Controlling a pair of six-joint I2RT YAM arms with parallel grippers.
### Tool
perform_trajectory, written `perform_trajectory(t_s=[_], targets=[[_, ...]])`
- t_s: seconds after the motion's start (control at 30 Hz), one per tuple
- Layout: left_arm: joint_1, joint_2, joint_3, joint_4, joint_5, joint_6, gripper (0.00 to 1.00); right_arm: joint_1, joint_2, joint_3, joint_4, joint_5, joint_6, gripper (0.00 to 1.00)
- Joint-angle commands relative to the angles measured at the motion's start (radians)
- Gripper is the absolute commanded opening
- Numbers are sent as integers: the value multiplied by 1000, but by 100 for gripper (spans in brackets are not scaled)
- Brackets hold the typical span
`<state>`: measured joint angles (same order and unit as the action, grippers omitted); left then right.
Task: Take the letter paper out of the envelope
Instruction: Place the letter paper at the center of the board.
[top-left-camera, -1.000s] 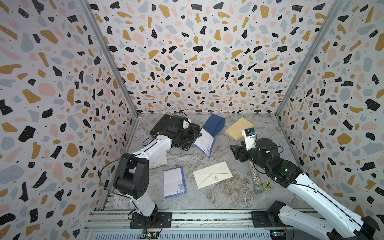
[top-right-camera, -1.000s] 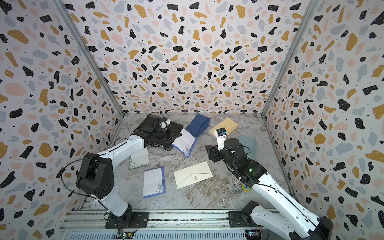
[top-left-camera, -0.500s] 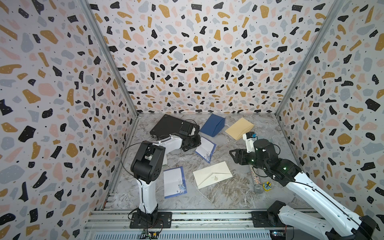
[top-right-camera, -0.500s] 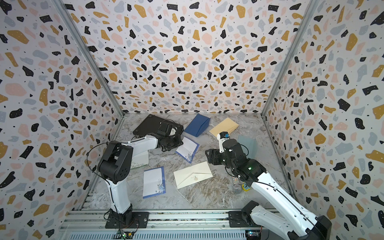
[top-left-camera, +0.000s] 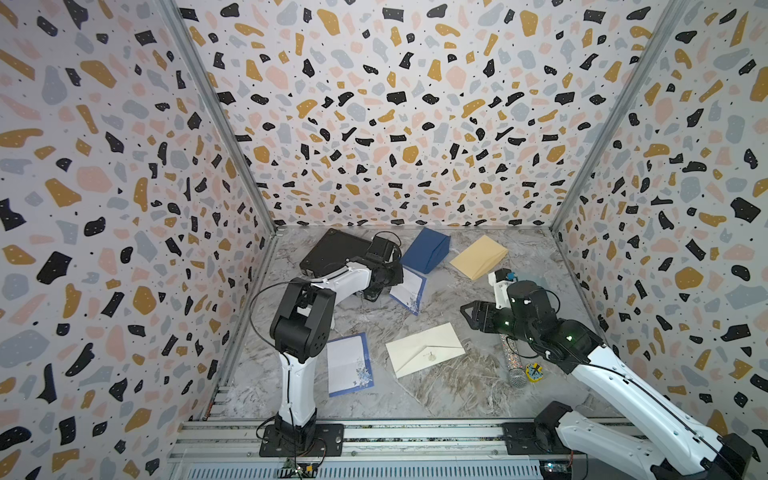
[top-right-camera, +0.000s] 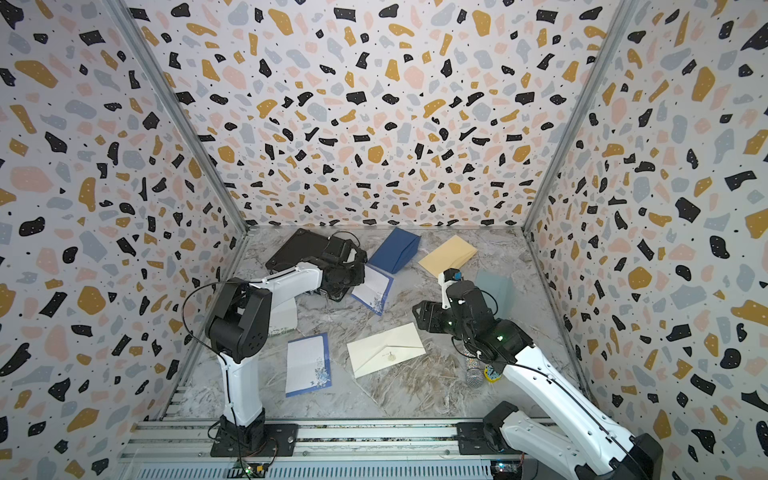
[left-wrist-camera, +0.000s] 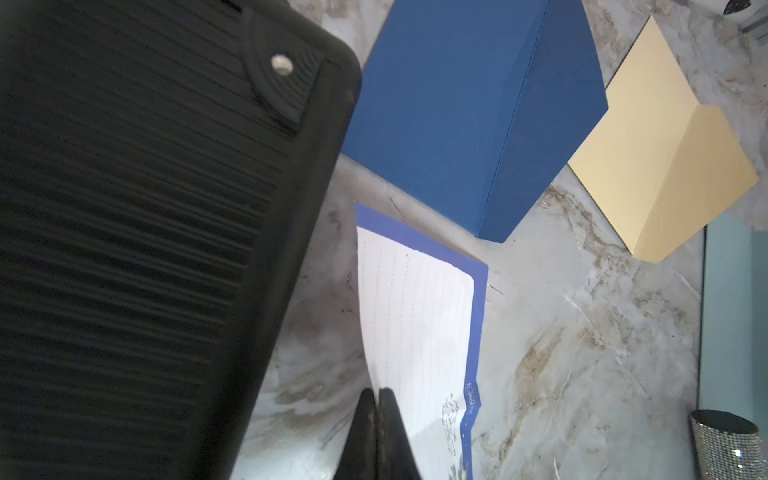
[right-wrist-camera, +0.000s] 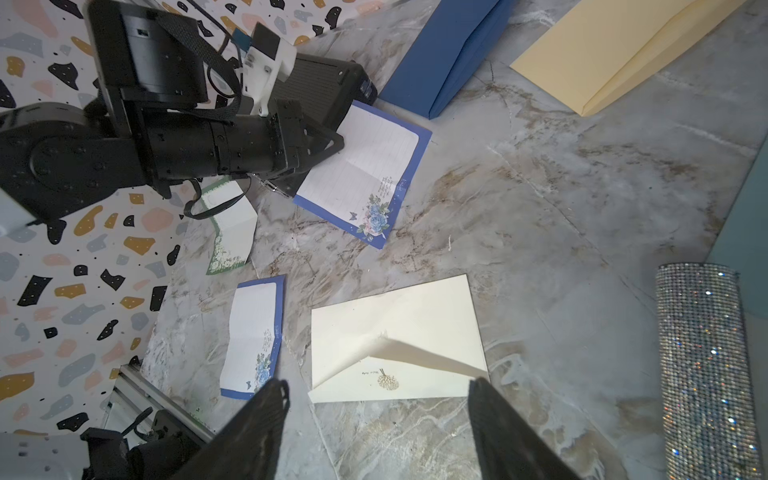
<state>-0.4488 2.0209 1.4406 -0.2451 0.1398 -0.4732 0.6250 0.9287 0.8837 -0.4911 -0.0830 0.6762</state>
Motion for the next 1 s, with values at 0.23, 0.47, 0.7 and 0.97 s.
perform_trajectory(t_s=[0.23, 0.47, 0.7, 0.97], targets=[[-16, -7, -18, -17, -85, 111, 4, -15, -24, -3, -56, -42, 26, 77], [-15, -43, -34, -25, -123, 134, 14, -18, -18, -5, -70, -48, 39, 78], [-16, -92, -43, -34, -110, 129, 33, -19, 17, -10, -84, -11, 101, 77], [-16, -142, -15, -91, -101, 111, 37, -19, 15, -25, -73, -35, 149, 77]])
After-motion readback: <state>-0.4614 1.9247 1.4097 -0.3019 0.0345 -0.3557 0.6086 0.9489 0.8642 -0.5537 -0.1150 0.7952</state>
